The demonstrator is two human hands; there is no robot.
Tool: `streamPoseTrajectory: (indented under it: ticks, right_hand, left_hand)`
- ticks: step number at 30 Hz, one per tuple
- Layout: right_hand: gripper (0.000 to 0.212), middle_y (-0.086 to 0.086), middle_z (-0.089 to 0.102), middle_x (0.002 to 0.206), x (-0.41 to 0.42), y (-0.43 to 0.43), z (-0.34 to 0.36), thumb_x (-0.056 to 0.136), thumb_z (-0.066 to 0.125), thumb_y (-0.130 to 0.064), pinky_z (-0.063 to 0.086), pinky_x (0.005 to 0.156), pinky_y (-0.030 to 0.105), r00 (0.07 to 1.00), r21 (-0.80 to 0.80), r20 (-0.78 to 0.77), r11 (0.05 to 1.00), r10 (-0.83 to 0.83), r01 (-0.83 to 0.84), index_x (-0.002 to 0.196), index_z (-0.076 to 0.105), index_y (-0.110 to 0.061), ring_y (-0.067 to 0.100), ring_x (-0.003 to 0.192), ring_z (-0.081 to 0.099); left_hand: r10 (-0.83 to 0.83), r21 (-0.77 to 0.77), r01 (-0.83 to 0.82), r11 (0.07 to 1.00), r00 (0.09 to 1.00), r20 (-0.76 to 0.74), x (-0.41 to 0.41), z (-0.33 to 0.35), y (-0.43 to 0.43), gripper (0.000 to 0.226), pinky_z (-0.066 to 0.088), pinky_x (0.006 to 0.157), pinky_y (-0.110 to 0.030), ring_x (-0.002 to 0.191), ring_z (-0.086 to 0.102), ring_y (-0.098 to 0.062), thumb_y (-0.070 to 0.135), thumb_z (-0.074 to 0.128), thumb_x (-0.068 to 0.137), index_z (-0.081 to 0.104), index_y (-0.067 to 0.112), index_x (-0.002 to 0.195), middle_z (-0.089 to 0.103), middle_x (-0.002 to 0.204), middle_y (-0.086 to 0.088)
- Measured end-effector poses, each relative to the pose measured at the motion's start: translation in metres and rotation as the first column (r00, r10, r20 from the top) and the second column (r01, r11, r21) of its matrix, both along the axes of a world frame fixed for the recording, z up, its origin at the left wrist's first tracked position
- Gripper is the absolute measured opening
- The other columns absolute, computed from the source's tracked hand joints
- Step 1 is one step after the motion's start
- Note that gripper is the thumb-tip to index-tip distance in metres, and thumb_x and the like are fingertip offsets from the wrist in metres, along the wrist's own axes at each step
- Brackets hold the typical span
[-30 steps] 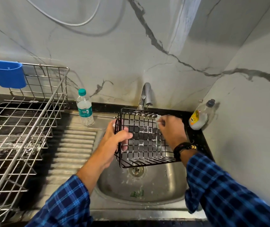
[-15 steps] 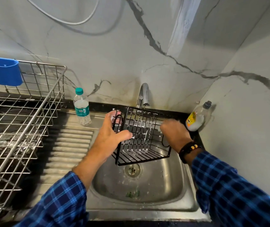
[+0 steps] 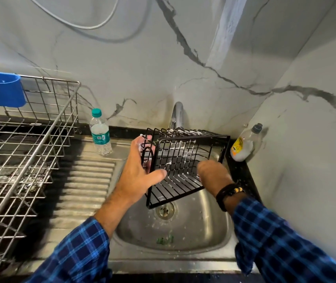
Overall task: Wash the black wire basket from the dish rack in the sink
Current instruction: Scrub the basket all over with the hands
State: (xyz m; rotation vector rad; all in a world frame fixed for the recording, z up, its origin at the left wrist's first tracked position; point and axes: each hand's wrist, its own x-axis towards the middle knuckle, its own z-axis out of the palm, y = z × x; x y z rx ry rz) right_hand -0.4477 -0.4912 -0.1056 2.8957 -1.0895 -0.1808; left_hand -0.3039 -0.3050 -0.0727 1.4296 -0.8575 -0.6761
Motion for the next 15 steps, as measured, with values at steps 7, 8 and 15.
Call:
streamPoseTrajectory:
  ticks: [7, 8, 15]
  right_hand:
    - [0.011, 0.004, 0.065, 0.094, 0.01, 0.029, 0.005, 0.094, 0.058, -0.01, 0.053, 0.079, 0.028, 0.984, 0.228, 0.094, 0.965, -0.151, 0.126, 0.099, 0.068, -0.015, 0.022, 0.092, 0.066]
    - [0.011, 0.004, 0.065, 0.096, 0.017, 0.038, 0.01, 0.095, 0.059, -0.013, 0.051, 0.082, 0.026, 0.987, 0.309, 0.106, 0.947, -0.122, 0.084, 0.1, 0.069, -0.015, 0.021, 0.094, 0.066]
    - [0.006, 0.002, 0.065, 0.103, 0.014, 0.029, 0.023, 0.095, 0.062, -0.016, 0.048, 0.087, 0.026, 0.985, 0.377, 0.112, 0.923, -0.132, 0.08, 0.098, 0.067, -0.016, 0.018, 0.102, 0.063]
  left_hand:
    - [0.051, 0.033, -0.052, 0.998, 0.997, 0.055, 0.005, -0.01, -0.002, 0.088, 0.055, 0.092, -0.043, 0.099, 0.064, -0.008, 0.019, 0.077, 0.066, 0.033, 0.023, 0.143, 0.061, 0.116, 0.019]
    - [0.065, 0.039, -0.068, 0.997, 0.995, 0.071, 0.003, -0.012, -0.005, 0.09, 0.055, 0.095, -0.049, 0.107, 0.064, -0.019, 0.023, 0.079, 0.065, 0.034, 0.026, 0.143, 0.062, 0.121, 0.012]
    - [0.066, 0.03, -0.067, 0.997, 0.998, 0.024, -0.001, -0.013, -0.004, 0.1, 0.048, 0.107, -0.046, 0.115, 0.056, -0.003, 0.015, 0.08, 0.064, 0.027, 0.024, 0.149, 0.052, 0.131, 0.013]
